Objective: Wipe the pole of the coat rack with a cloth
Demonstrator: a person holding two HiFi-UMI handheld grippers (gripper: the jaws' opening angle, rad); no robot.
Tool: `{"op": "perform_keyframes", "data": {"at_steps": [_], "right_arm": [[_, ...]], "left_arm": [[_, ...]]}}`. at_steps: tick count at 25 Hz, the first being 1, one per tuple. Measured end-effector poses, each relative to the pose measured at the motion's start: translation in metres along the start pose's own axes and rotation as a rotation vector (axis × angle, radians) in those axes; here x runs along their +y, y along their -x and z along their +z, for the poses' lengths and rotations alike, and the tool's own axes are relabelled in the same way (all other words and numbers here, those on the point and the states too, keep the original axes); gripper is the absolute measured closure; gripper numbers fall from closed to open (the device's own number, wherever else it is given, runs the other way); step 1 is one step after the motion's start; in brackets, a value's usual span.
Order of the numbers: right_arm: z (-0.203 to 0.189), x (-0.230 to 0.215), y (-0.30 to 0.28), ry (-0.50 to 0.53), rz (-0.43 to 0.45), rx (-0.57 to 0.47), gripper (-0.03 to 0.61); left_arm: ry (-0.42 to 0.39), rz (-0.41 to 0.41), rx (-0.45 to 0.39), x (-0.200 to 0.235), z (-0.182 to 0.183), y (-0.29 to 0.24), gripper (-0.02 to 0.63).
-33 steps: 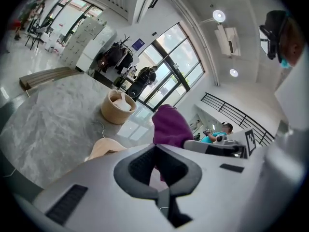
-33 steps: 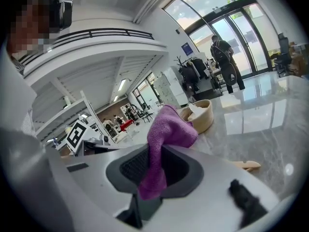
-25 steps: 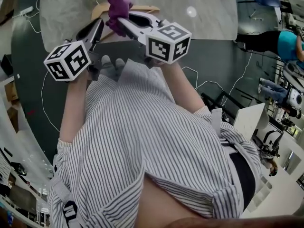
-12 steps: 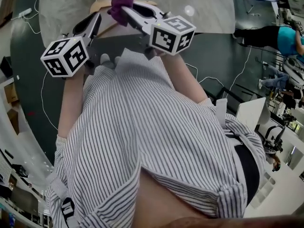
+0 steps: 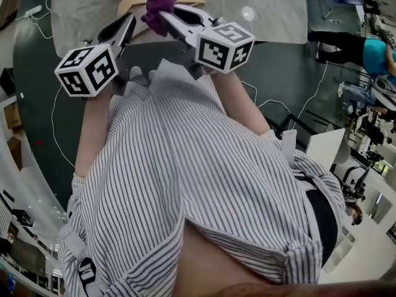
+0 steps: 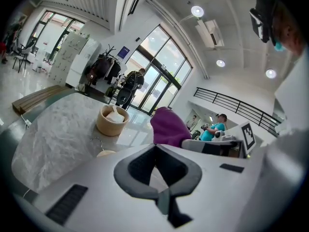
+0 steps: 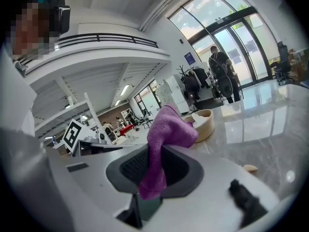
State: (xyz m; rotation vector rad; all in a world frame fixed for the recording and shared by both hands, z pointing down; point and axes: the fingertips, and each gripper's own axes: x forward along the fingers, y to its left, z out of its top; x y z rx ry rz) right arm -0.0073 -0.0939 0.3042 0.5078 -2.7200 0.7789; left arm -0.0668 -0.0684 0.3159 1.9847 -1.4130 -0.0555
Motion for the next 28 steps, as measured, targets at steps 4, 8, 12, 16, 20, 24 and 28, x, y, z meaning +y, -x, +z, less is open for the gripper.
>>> {"op": "perform_keyframes", "data": {"at_steps": [4, 8, 12, 16, 20, 24, 28], "right_arm": [[-0.002, 0.003, 0.000, 0.019, 0.007, 0.024, 0.508], [0.006, 0.000, -0.001, 0.069, 0.033, 0.036, 0.508], [0.001, 0.008, 0.001, 0.141, 0.064, 0.103, 0.508], [-0.006, 0.012, 0.001, 0.200, 0.079, 0.158, 0.508], [-0.008, 0.017, -0.002, 0.217, 0.075, 0.170, 0.508], [-0.005, 0.021, -0.004, 0.238, 0.060, 0.169, 0.508], [-0.003, 0.020, -0.009, 0.231, 0.047, 0.165, 0.508]], "left_arm": [[-0.001, 0.001, 0.015, -0.001, -0.006, 0.003, 0.603], [-0.005, -0.003, 0.018, -0.003, -0.007, -0.003, 0.603], [0.002, -0.009, 0.033, -0.005, -0.014, 0.001, 0.603], [0.006, -0.014, 0.042, -0.007, -0.018, 0.001, 0.603], [0.024, -0.017, 0.053, -0.003, -0.027, 0.004, 0.603], [0.028, -0.018, 0.040, -0.002, -0.023, 0.008, 0.603], [0.031, -0.017, 0.020, 0.003, -0.017, 0.007, 0.603]]}}
